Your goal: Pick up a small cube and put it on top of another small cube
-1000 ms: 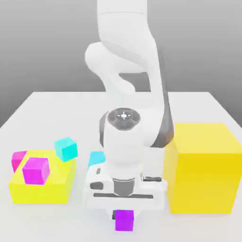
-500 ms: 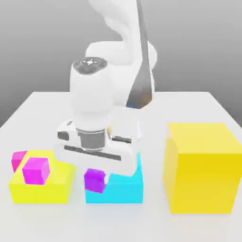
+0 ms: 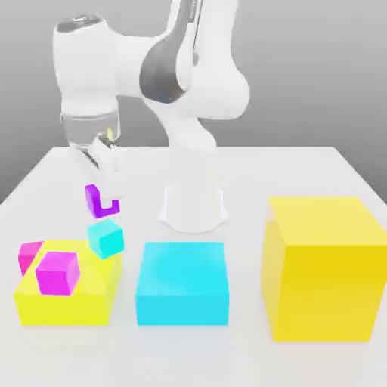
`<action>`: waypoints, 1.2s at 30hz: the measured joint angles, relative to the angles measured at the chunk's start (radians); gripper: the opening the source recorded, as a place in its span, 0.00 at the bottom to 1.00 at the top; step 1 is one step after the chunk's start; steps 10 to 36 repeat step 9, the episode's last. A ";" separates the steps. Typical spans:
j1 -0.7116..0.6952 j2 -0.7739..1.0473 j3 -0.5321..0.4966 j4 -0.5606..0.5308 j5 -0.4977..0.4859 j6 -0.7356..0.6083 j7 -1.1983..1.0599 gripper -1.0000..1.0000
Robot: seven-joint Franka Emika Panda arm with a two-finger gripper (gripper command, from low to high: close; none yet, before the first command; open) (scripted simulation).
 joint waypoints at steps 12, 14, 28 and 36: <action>-0.018 0.194 -0.008 -0.059 -0.008 0.252 0.012 1.00; -0.018 0.194 -0.008 -0.059 -0.008 0.252 0.012 1.00; -0.018 0.194 -0.008 -0.059 -0.008 0.252 0.012 1.00; -0.018 0.194 -0.008 -0.059 -0.008 0.252 0.012 1.00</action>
